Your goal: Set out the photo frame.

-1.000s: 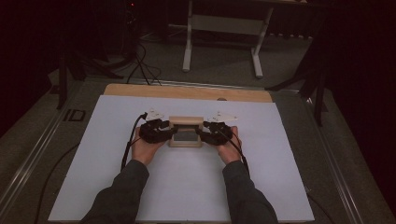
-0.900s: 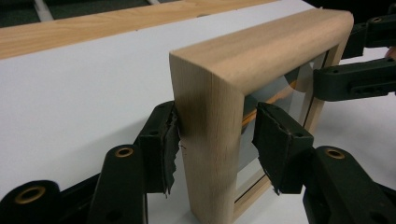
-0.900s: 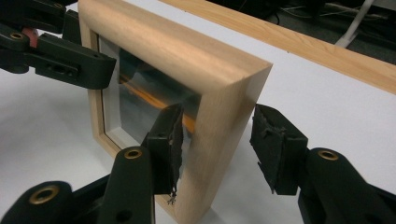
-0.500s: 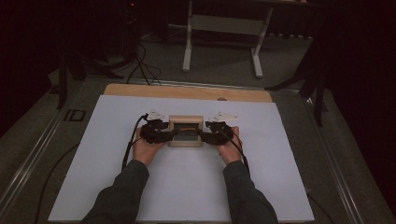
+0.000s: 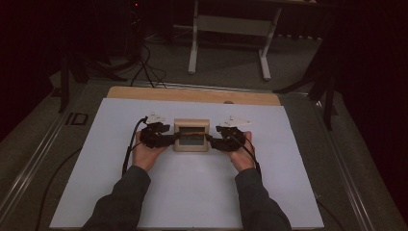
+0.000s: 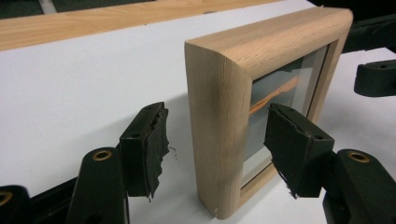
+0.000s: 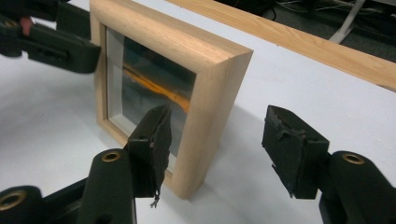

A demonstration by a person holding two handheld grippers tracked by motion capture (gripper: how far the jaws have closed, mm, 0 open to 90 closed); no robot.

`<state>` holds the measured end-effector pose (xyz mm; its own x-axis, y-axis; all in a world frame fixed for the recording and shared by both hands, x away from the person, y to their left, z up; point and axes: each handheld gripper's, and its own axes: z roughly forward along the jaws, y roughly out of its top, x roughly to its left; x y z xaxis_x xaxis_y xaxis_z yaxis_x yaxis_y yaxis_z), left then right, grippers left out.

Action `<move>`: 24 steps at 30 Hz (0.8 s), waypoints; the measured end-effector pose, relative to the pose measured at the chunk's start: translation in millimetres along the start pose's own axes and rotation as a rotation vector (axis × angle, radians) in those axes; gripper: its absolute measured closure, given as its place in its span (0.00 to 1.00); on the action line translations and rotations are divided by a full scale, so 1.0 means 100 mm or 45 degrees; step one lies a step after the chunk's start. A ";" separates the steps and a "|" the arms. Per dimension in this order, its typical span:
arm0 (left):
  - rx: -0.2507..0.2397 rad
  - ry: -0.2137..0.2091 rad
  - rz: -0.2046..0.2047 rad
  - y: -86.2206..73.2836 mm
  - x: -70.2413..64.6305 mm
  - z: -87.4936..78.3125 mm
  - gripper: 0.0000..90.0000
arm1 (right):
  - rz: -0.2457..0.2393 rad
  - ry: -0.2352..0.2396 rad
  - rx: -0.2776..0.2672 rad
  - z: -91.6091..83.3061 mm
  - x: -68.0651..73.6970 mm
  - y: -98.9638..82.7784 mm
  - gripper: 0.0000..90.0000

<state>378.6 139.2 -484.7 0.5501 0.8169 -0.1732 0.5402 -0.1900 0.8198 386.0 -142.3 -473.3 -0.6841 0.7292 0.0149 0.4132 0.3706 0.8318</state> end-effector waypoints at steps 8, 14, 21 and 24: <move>-0.011 0.042 0.020 -0.03 0.02 -0.22 0.44 | -0.078 0.017 0.032 -0.16 0.05 0.01 0.45; -0.082 0.059 0.042 -0.07 0.05 -0.50 0.44 | -0.109 0.006 0.031 -0.28 0.04 -0.04 0.45; -0.112 0.065 0.034 -0.15 0.11 -0.69 0.44 | -0.124 0.002 0.043 -0.40 0.01 -0.13 0.45; -0.115 0.076 0.056 -0.22 0.14 -0.80 0.44 | -0.121 -0.008 0.023 -0.51 -0.02 -0.17 0.45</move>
<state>323.0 198.6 -461.4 0.5313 0.8406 -0.1055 0.4554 -0.1783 0.8722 349.6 -179.1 -459.8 -0.7170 0.6938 -0.0675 0.3571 0.4488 0.8192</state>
